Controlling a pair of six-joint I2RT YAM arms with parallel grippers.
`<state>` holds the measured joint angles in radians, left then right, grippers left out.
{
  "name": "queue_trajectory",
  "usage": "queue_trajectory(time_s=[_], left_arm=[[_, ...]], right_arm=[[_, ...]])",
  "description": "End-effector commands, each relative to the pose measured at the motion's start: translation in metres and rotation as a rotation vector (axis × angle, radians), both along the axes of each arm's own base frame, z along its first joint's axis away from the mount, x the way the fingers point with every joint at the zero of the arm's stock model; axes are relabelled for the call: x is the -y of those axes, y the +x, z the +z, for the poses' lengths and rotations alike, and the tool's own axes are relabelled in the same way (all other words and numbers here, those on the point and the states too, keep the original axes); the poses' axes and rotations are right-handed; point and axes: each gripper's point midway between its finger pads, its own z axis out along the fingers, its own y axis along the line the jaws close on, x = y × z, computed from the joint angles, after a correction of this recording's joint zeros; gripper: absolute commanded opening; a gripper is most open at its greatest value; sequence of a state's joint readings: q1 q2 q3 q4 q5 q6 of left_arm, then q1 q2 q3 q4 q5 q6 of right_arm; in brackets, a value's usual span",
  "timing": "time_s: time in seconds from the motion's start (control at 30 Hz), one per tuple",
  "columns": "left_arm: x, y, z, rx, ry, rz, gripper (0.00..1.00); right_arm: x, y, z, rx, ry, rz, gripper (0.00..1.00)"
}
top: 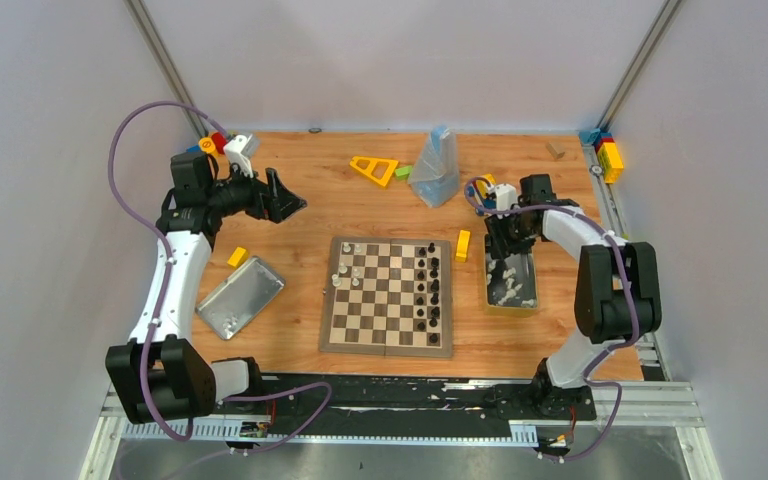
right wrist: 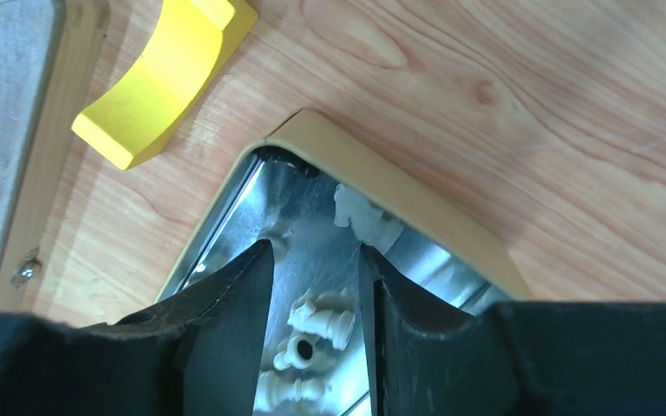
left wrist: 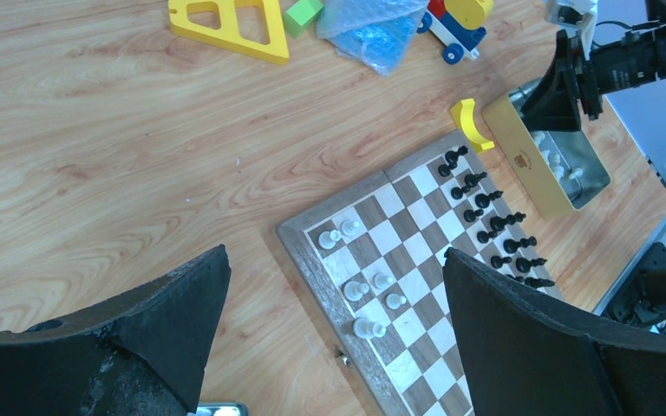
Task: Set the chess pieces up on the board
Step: Move the chessboard to the center of the board.
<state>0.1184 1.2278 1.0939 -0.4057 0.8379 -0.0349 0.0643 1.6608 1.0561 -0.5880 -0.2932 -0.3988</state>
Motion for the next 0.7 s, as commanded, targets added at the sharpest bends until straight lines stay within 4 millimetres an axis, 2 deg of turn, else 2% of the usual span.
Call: queue_trajectory(time_s=[0.0,0.3,0.57,0.67], left_arm=[[-0.001,0.002,0.009,0.061,0.008,-0.018,1.00],[-0.002,0.002,0.005,0.060,0.011,-0.016,1.00],[-0.001,0.002,0.004,0.057,0.010,-0.018,1.00],[-0.001,0.002,0.004,0.057,0.012,-0.020,1.00]], right_arm=[[-0.009,0.031,0.007,0.101,0.023,0.078,0.42],[-0.018,0.038,0.002,0.118,0.019,0.157,0.41],[-0.028,0.033,0.018,0.194,0.014,0.251,0.40],[-0.029,0.036,0.016,0.207,-0.018,0.296,0.40]])
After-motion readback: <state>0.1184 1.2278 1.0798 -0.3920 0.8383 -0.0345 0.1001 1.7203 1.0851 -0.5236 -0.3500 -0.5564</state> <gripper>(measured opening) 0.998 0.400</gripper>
